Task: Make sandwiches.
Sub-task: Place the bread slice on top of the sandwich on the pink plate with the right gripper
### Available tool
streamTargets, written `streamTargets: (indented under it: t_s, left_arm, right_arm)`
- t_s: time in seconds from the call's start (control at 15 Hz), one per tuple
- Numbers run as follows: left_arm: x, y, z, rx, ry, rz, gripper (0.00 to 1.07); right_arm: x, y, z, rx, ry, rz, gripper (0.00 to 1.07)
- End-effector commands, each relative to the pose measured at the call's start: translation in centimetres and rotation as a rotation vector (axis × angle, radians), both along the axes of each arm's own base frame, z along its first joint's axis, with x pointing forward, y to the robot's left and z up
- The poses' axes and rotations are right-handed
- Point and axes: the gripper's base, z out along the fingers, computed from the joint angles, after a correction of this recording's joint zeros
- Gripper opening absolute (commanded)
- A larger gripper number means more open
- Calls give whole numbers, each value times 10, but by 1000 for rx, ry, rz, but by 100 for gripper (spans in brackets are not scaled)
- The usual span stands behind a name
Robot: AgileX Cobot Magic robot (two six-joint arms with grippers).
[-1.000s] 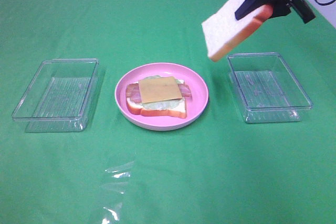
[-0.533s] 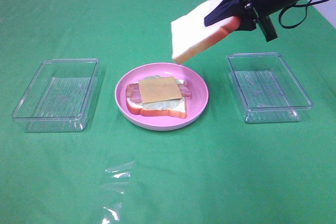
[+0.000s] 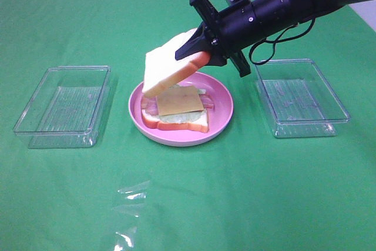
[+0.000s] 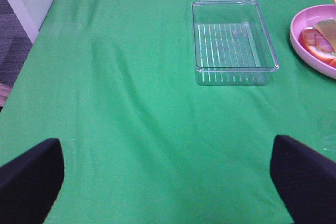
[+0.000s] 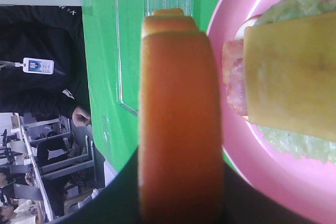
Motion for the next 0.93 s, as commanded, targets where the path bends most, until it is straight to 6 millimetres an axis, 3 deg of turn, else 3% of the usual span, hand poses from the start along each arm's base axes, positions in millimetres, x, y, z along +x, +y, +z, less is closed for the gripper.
streamTargets:
  t_s: [0.07,0.4,0.73,0.87,0.93]
  left_arm:
    - [-2,0,0,1,-31,0,101]
    - [-2,0,0,1,-32,0,101]
    - [-2,0,0,1,-32,0,101]
    - [-2,0,0,1,-32,0,101]
    - [-2,0,0,1,-32,0,101]
  right_arm:
    - [1,11,-14,4,13,-16,0]
    - [7,12,-46,-14,70,-64,0]
    - [8,12,-53,-19,83,-76,0]
    - [8,12,-54,-26,81,-68,16]
    - [7,12,-54,-27,85,-58,28]
